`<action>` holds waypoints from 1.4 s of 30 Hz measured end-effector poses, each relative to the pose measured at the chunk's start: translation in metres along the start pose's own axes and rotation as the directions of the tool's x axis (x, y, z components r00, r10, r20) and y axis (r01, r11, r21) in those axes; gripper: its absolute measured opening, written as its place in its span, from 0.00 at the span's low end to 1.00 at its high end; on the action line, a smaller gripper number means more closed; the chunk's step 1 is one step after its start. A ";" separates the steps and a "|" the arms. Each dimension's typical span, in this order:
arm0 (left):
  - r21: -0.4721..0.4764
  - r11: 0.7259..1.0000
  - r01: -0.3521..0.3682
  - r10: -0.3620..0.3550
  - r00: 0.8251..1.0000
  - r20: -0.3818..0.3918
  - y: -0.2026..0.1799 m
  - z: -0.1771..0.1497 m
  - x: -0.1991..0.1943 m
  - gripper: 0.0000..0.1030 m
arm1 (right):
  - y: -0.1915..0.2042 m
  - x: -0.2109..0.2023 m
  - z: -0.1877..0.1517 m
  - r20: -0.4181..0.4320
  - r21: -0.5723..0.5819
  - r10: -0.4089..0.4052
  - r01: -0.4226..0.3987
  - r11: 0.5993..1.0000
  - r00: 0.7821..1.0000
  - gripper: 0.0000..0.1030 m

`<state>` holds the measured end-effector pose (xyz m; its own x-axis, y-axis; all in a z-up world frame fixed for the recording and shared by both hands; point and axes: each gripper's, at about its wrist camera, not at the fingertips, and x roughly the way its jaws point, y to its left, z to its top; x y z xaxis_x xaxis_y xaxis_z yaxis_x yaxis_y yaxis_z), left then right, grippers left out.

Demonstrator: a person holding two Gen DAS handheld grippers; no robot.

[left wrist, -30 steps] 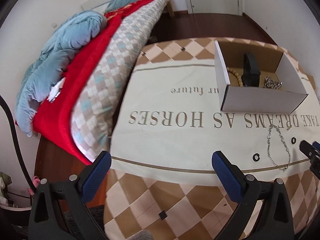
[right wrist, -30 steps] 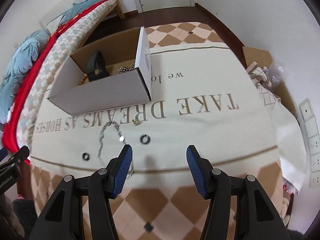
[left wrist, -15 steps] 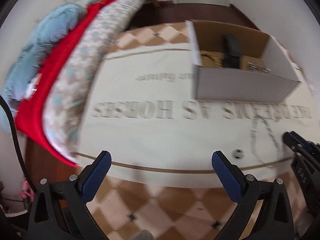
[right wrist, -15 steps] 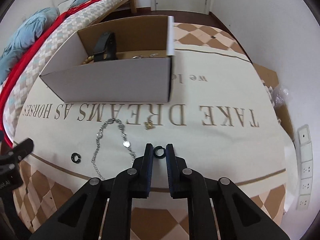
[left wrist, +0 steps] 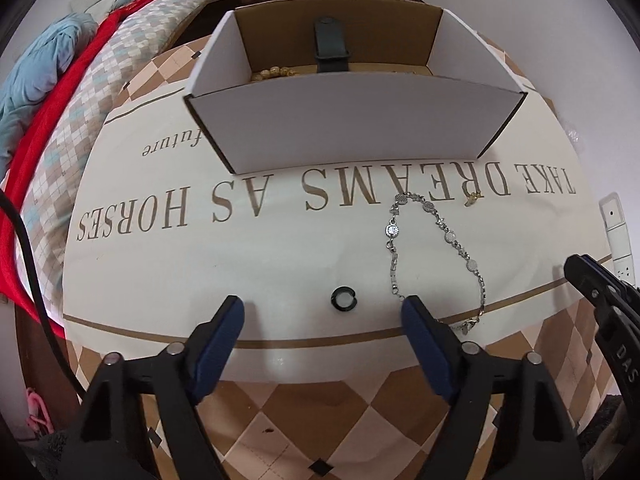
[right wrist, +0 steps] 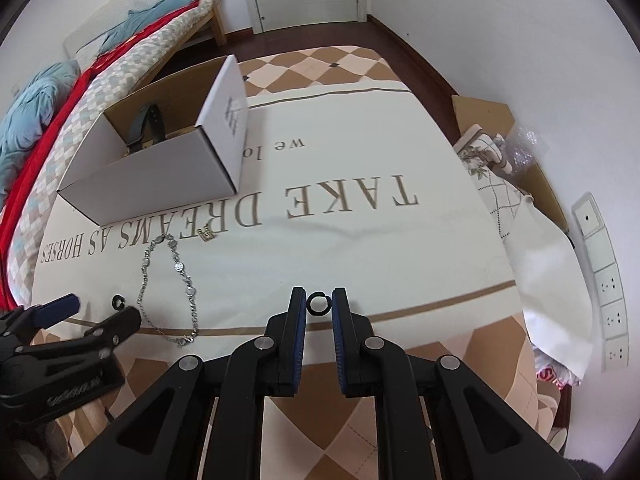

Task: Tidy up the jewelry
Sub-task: 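Grasp a small black ring with the right tool, then grasp the other small black ring with the left tool, then carry both black rings into the white box while both tools open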

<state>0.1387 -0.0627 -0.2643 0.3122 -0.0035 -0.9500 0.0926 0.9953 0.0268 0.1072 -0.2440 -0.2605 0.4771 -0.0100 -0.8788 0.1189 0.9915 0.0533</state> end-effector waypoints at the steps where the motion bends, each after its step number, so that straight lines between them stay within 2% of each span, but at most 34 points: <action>1: 0.001 1.000 0.001 -0.001 1.000 0.002 0.000 0.000 0.001 0.75 | -0.001 0.001 -0.001 -0.001 0.004 0.001 -0.001 1.000 1.000 0.13; 2: 0.002 1.000 0.003 -0.003 1.000 0.005 0.000 0.000 0.001 0.73 | 0.000 0.001 -0.003 -0.002 0.007 0.001 -0.001 1.000 1.000 0.13; 4: 0.006 1.000 0.015 -0.015 1.000 0.016 0.000 -0.002 0.000 0.61 | 0.000 0.001 -0.005 -0.003 0.010 0.001 -0.001 1.000 1.000 0.13; 5: 0.010 1.000 0.019 -0.020 1.000 0.023 -0.001 -0.002 -0.001 0.59 | -0.001 0.002 -0.006 -0.003 0.013 0.003 -0.003 1.000 1.000 0.13; 7: 0.025 0.999 0.025 -0.026 0.999 0.038 -0.003 -0.002 -0.004 0.41 | -0.001 0.002 -0.007 -0.004 0.016 0.002 -0.002 1.000 1.000 0.13; 11: 0.048 0.999 0.017 -0.020 0.998 0.053 -0.013 -0.003 -0.008 0.28 | -0.002 0.003 -0.007 -0.004 0.027 0.004 -0.004 1.000 1.000 0.13; 13: 0.058 0.998 0.019 -0.023 0.998 0.060 -0.016 -0.003 -0.008 0.13 | -0.002 0.002 -0.007 -0.002 0.029 0.005 -0.005 1.000 1.000 0.13; 14: 0.065 0.998 0.014 -0.018 0.998 0.063 -0.017 -0.003 -0.009 0.10 | -0.002 0.001 -0.007 0.002 0.028 0.004 -0.004 1.000 1.000 0.13; 24: 0.045 0.999 0.027 -0.030 0.997 0.069 -0.011 -0.013 -0.017 0.10 | -0.003 -0.016 0.001 0.044 0.043 0.022 -0.024 0.999 0.999 0.13; 34: -0.022 0.997 0.067 -0.065 0.995 0.070 0.023 -0.020 -0.038 0.10 | 0.006 -0.032 0.006 0.074 0.046 0.071 -0.074 0.996 0.995 0.13; 38: -0.054 0.994 0.099 -0.094 0.991 0.098 0.039 -0.010 -0.059 0.10 | 0.011 -0.044 0.012 0.091 0.036 0.106 -0.110 0.993 0.990 0.13; 42: -0.057 0.990 0.127 -0.117 0.980 0.160 0.050 0.020 -0.090 0.10 | 0.027 -0.059 0.033 0.115 0.010 0.171 -0.174 0.985 0.979 0.13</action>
<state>0.1344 -0.0149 -0.1712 0.4468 -0.1349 -0.8844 0.0774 0.9907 -0.1120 0.1110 -0.2212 -0.1922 0.5870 0.1454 -0.7964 0.0427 0.9768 0.2098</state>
